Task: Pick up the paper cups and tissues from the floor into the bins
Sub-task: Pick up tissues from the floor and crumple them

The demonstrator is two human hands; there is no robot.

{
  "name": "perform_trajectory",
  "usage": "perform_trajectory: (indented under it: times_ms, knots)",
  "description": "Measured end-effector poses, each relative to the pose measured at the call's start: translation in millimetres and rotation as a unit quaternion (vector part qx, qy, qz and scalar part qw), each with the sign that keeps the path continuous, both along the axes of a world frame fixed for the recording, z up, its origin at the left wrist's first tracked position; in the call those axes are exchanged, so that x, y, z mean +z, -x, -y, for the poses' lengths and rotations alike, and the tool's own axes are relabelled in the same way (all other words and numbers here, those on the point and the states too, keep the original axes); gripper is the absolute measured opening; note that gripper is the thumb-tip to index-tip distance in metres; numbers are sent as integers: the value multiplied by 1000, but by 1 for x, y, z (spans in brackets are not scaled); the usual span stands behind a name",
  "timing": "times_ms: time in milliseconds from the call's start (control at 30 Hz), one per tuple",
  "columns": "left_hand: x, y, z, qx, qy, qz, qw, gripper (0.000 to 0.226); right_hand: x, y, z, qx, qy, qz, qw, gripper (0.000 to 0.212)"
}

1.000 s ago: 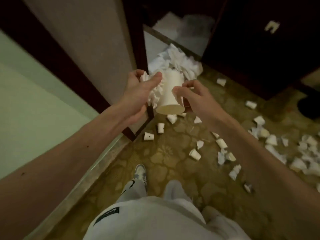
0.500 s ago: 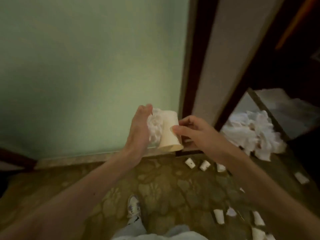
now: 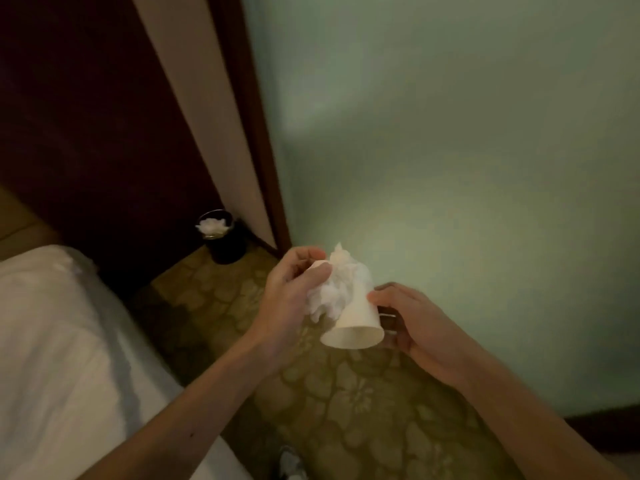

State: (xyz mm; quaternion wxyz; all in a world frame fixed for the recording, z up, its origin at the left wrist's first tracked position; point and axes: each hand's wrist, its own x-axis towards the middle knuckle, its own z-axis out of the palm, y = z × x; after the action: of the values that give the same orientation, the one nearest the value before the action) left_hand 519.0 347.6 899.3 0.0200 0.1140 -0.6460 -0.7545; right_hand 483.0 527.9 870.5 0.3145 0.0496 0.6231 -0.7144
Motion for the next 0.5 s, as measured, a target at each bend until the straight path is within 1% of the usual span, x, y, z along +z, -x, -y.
perform_trajectory:
  times_ms: [133, 200, 267, 333, 433, 500]
  knots:
    - [-6, 14, 117, 107, 19, 9, 994, 41, -4, 44, 122, 83, -3, -7, 997, 38]
    - [-7, 25, 166, 153, 46, 8, 987, 48, -3, 64, 175, 112, -7, -23, 993, 45]
    - [-14, 38, 209, 190, 63, 8, 980, 47, -5, 81, 221, 127, -8, -30, 991, 49]
    - [-24, 55, 247, 223, 67, 15, 972, 40, -11, 97, 261, 132, 3, -21, 991, 52]
    - [-43, 86, 296, 249, 62, 22, 966, 34, -24, 125, 313, 145, 11, -14, 989, 43]
    - [-57, 110, 326, 265, 49, 30, 962, 30, -34, 150, 344, 151, 10, -16, 988, 41]
